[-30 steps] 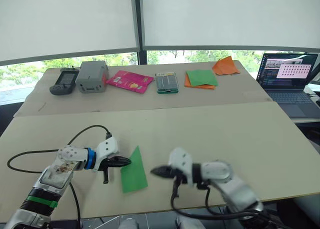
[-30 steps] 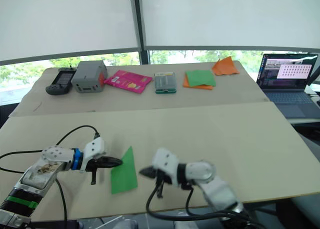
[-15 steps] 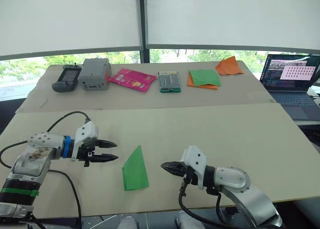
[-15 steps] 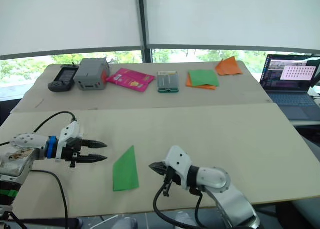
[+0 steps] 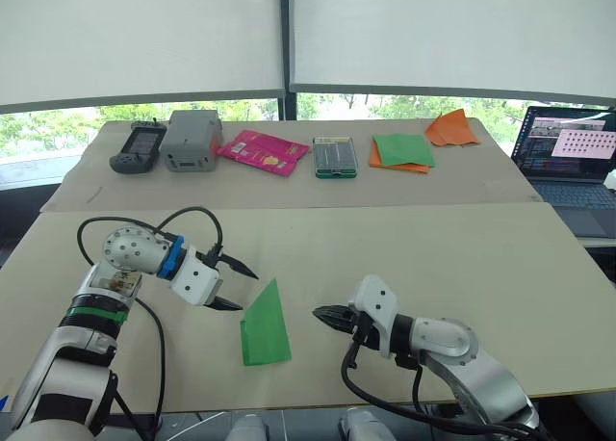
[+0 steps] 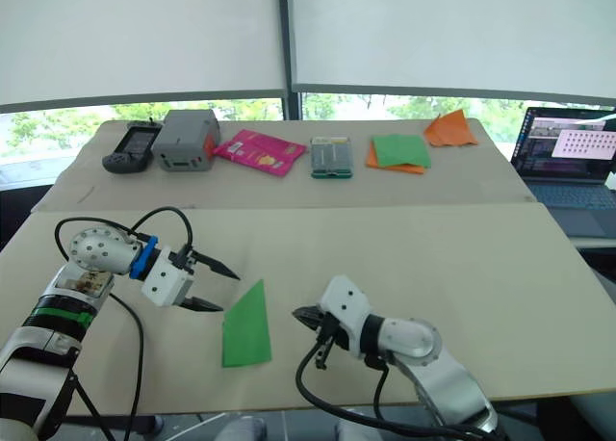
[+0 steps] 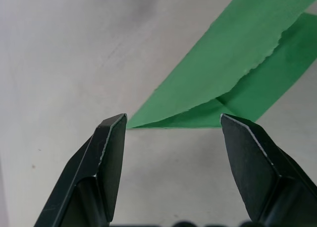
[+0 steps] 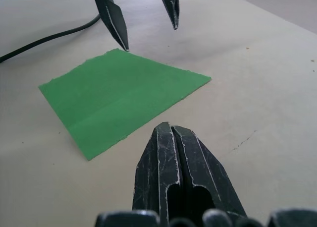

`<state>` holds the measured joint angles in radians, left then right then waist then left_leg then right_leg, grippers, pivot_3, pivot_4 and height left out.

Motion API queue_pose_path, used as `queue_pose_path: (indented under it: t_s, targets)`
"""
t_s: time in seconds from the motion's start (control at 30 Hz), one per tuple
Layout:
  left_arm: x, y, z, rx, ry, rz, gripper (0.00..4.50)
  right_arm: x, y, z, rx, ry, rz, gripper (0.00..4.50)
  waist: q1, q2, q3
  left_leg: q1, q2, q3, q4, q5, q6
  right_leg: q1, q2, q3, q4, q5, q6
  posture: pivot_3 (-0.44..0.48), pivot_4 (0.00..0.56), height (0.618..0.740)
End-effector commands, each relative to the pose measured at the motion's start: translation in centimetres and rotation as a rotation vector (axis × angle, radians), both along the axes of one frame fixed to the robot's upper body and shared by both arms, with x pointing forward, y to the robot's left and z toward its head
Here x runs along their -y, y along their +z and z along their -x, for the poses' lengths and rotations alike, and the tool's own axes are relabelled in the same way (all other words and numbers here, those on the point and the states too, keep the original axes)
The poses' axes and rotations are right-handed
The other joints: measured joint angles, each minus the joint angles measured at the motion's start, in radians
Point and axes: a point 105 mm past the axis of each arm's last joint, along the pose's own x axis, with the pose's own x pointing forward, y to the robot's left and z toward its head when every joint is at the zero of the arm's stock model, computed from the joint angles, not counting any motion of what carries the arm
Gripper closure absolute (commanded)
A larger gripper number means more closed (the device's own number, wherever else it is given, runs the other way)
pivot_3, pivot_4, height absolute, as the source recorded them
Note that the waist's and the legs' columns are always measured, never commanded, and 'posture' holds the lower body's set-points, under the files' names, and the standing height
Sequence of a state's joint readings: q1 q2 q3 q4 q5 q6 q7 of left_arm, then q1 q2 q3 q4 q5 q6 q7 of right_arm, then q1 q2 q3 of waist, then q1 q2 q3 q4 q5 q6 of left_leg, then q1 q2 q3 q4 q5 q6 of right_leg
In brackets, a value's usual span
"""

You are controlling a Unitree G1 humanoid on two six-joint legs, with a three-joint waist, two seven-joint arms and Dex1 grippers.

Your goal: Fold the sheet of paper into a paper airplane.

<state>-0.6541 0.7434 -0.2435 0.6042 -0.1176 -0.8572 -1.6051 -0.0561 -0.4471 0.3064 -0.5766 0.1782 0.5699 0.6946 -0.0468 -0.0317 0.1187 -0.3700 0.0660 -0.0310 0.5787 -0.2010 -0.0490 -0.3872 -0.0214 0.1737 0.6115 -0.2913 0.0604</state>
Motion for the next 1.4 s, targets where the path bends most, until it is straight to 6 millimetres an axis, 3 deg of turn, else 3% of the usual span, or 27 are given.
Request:
queue_pose_path:
  t_s: [0.03,0.3,0.57,0.7,0.83,1.1,1.13,1.2,1.33,1.4]
  targets:
    - [0.3,-0.2,0.2,-0.005,-0.039,-0.015,1.91,-0.2,1.0,0.1,0.042,0.003,-0.024,4.5,-0.001,0.0,0.0,0.0,0.0,0.0,0.002,0.0,0.0,0.0,0.0,0.0,0.0,0.0,0.0,0.0,0.15,0.74]
    - [0.4,-1.3,0.5,-0.028,-0.066,-0.046,4.47,-0.2,1.0,0.1,0.044,-0.004,-0.023,4.5,0.0,0.0,0.0,-0.002,0.0,0.0,0.005,0.0,0.0,0.0,0.0,0.0,0.001,0.001,0.001,0.0,0.15,0.74]
    - [0.2,-1.6,0.3,-0.025,0.022,-0.016,4.47,-0.1,1.2,-0.2,0.05,-0.018,-0.028,4.5,0.0,0.001,0.0,-0.002,0.0,0.0,0.006,0.0,0.001,0.001,0.0,0.0,0.002,0.001,0.002,0.0,0.15,0.74]
    - [-0.7,-0.6,-0.5,-0.077,0.272,0.073,4.47,0.5,2.4,-0.6,0.087,-0.05,-0.046,4.5,-0.002,0.001,0.0,-0.003,0.001,0.0,0.008,0.0,0.001,0.001,0.0,0.0,0.003,0.002,0.003,0.0,0.15,0.74]
    - [-0.7,-0.3,0.8,-0.164,0.471,0.144,4.47,1.3,3.3,-1.2,0.12,-0.096,-0.053,4.5,-0.01,0.004,0.0,-0.002,0.001,0.0,0.008,0.0,0.001,0.001,0.0,0.0,0.003,0.002,0.003,0.0,0.15,0.74]
    - [0.3,-1.7,2.4,-0.172,0.614,0.137,4.47,1.0,3.0,-1.3,0.117,-0.081,-0.03,4.5,-0.011,0.005,0.001,-0.002,0.001,0.0,0.008,0.0,0.001,0.0,0.0,0.0,0.002,0.001,0.002,0.0,0.15,0.74]
    - [0.4,-2.0,2.4,-0.168,0.618,0.135,4.21,0.9,2.8,-1.4,0.121,-0.075,-0.019,4.5,-0.012,0.005,0.001,-0.002,0.001,0.0,0.008,0.0,0.001,0.0,0.0,0.0,0.001,0.001,0.002,0.0,0.15,0.74]
    - [0.4,-2.2,2.7,-0.193,0.616,0.134,3.67,0.8,2.8,-1.5,0.125,-0.071,-0.022,3.88,-0.016,0.005,0.001,-0.002,0.001,0.0,0.008,0.0,0.001,0.0,0.0,0.0,0.001,0.001,0.002,0.0,0.15,0.74]
    - [-0.5,-0.6,2.5,-0.259,0.632,0.187,2.29,0.3,2.8,-0.8,0.088,-0.006,-0.05,2.52,-0.017,0.005,0.001,-0.002,0.001,0.0,0.008,0.0,0.001,-0.001,0.0,0.0,0.001,0.001,0.002,0.0,0.15,0.74]
    - [-1.3,1.3,2.5,-0.349,0.637,0.245,1.62,-0.2,2.6,-0.6,0.098,0.024,-0.036,1.84,-0.019,0.004,0.002,-0.002,0.001,0.0,0.008,0.0,0.001,-0.001,0.0,0.0,0.001,0.001,0.002,0.0,0.15,0.74]
